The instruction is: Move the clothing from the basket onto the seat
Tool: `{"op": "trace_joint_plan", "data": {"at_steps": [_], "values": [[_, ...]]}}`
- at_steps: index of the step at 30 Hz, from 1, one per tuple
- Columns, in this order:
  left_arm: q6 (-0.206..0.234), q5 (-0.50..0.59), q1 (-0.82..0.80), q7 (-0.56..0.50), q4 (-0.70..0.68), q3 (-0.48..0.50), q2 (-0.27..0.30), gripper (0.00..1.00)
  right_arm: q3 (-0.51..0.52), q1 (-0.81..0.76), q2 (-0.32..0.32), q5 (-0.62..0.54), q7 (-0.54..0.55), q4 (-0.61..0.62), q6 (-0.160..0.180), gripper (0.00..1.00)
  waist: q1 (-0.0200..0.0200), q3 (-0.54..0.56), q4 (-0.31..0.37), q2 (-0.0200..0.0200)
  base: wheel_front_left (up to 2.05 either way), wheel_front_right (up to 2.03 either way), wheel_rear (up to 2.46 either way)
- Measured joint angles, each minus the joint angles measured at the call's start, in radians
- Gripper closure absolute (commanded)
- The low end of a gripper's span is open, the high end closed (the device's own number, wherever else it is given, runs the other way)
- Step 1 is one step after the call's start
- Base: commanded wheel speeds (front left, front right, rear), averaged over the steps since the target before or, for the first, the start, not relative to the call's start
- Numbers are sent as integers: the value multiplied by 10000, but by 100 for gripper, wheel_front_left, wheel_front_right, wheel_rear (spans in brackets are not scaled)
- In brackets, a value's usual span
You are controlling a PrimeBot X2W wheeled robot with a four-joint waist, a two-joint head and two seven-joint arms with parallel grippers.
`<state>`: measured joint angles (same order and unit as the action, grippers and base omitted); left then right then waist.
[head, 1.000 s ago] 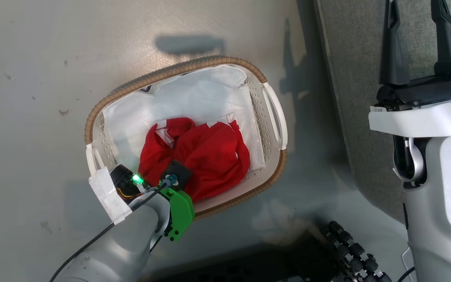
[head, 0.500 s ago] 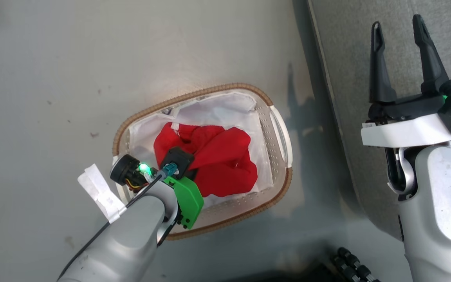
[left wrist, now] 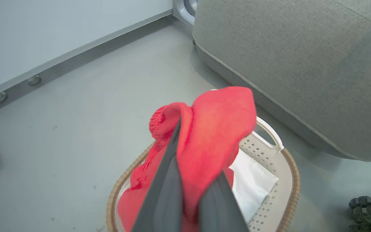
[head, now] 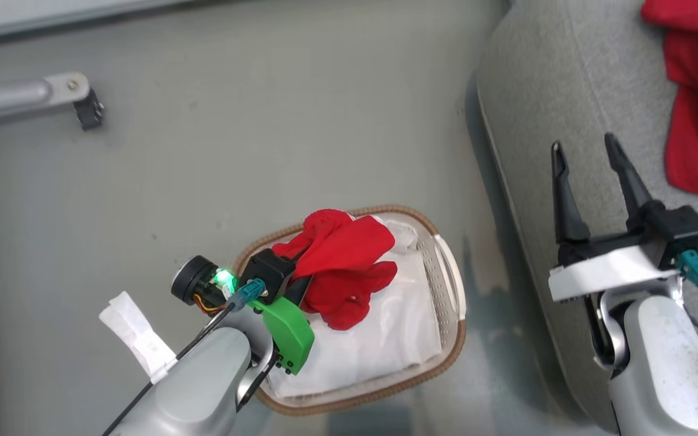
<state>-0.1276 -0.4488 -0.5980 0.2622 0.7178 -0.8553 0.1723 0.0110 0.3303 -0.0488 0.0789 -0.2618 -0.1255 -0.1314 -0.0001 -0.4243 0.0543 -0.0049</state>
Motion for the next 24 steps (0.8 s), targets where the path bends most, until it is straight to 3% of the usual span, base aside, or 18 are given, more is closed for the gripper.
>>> {"op": "trace_joint_plan", "data": {"at_steps": [8, 17, 24], "values": [[-15, 278, -55, 0, -974, -196, 665, 100, -295, -713, 0, 19, -2, -479, 0, 0, 0, 1655, -196, 0, 0, 0, 0], [-31, 102, -1496, -408, -2052, -529, 1448, 100, -949, -1076, 0, 8, 0, -1005, 0, 0, 0, 3245, -193, 0, 0, 0, 0], [-31, -424, -2438, -940, -2759, -249, 1712, 100, -1666, -980, 0, 123, 0, -1185, 0, 0, 0, 4027, -47, 0, 0, 0, 0]]}}
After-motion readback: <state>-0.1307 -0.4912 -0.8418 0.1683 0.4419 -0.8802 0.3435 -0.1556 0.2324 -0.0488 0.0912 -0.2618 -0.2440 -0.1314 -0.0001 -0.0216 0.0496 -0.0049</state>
